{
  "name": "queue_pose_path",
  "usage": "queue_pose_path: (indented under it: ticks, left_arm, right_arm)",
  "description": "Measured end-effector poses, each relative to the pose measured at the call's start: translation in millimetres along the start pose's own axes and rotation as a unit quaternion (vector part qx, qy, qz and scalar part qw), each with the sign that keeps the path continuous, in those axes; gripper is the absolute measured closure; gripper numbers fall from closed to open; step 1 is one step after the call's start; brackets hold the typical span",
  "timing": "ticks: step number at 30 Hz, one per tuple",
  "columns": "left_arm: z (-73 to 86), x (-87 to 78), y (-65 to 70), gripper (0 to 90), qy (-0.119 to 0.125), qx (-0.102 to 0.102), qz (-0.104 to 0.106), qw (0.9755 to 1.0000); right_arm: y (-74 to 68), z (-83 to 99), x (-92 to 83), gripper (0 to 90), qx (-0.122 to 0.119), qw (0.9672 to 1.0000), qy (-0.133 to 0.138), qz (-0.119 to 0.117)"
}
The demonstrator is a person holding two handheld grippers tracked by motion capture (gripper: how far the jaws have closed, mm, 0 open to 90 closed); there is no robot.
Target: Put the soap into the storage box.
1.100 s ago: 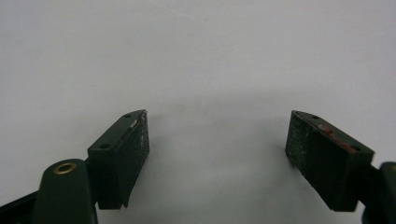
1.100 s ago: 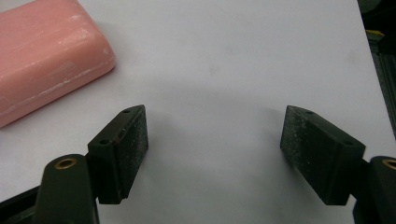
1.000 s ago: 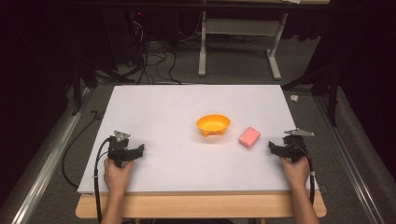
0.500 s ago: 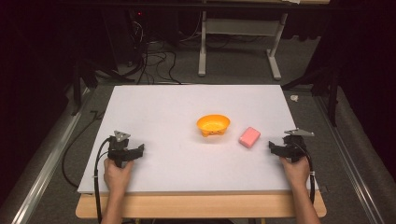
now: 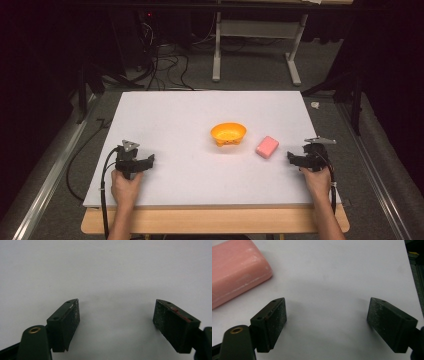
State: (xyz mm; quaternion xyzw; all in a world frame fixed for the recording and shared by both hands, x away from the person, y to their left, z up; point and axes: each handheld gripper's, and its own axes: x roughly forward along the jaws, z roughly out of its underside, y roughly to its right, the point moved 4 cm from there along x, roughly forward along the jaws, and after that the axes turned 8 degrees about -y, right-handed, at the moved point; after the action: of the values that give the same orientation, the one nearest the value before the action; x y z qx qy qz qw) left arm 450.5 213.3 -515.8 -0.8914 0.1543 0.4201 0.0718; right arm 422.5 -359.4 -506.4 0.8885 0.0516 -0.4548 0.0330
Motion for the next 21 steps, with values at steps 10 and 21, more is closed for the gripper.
queue_pose_path:
  ticks: [10,21]
  left_arm:
    - [0.0,0.0,0.1,21.8,0.0,0.0,-0.001,1.0]
    - [0.1,0.0,0.1,21.8,0.0,0.0,-0.001,1.0]
  right_arm:
    - [-4.7,-5.7,-14.7,16.4,-0.009,0.9994,0.027,-0.018]
    - [-13.9,-10.3,-29.2,15.3,-0.025,0.9974,0.051,-0.045]
